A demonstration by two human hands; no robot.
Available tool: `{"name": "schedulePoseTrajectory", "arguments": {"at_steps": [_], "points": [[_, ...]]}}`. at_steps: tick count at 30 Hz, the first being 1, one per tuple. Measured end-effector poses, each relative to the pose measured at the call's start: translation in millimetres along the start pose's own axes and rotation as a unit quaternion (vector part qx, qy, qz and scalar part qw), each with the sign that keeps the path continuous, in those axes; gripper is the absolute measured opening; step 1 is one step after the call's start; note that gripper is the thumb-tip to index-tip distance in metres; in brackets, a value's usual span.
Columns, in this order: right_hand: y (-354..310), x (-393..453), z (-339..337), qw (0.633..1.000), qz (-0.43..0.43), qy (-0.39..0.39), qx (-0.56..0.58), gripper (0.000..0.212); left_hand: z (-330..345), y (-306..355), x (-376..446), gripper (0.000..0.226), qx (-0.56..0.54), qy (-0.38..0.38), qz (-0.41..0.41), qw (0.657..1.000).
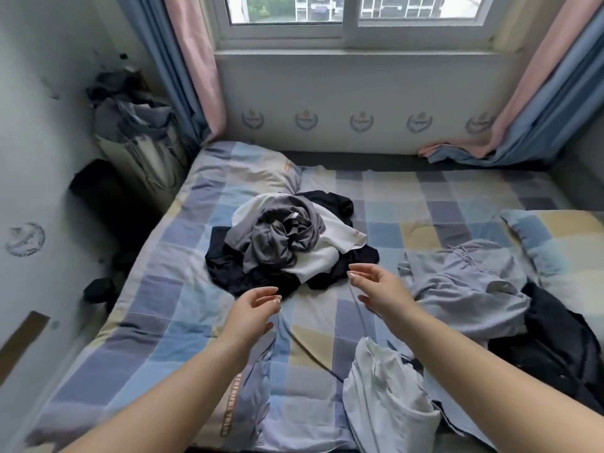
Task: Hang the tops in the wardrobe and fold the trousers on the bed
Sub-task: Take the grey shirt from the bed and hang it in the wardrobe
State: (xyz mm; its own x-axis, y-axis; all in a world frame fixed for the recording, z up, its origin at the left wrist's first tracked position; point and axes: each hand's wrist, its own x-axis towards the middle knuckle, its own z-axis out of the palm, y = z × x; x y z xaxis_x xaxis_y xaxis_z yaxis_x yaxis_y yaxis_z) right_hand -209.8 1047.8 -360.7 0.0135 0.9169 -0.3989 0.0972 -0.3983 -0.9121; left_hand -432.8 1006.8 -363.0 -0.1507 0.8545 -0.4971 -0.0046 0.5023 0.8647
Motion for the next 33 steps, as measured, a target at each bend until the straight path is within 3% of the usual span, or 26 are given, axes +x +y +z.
{"name": "schedulePoseTrajectory", "arguments": {"at_steps": [9, 18, 24, 27, 29, 31, 33], "points": [[14.6, 152.4, 30.3, 0.999, -0.011, 0.022, -0.025, 0.016, -16.6, 15.9, 150.3, 0.016, 0.031, 0.025, 0.021, 0.999], [99.8, 320.0, 87.9, 0.985, -0.065, 0.010, -0.162, 0.028, -24.7, -44.8, 360.6, 0.014, 0.130, 0.027, 0.095, 0.987], [141.3, 425.2, 116.4, 0.955, -0.095, 0.025, -0.279, 0.039, -20.3, -75.5, 480.4, 0.016, 0.230, 0.020, 0.174, 0.957], [154.4, 467.7, 127.4, 0.924, -0.137, 0.005, -0.357, 0.046, -11.1, -84.3, 525.8, 0.029, 0.335, 0.017, 0.225, 0.915], [160.5, 488.9, 132.3, 0.896, -0.153, -0.015, -0.417, 0.049, -2.3, -86.9, 547.6, 0.041, 0.410, 0.012, 0.283, 0.867], [168.9, 507.7, 135.7, 0.866, -0.161, -0.028, -0.472, 0.050, 7.6, -91.2, 564.6, 0.052, 0.508, -0.009, 0.337, 0.792], [174.4, 519.0, 138.0, 0.840, -0.165, -0.035, -0.515, 0.053, 15.4, -93.9, 574.9, 0.060, 0.631, -0.023, 0.362, 0.686]]}}
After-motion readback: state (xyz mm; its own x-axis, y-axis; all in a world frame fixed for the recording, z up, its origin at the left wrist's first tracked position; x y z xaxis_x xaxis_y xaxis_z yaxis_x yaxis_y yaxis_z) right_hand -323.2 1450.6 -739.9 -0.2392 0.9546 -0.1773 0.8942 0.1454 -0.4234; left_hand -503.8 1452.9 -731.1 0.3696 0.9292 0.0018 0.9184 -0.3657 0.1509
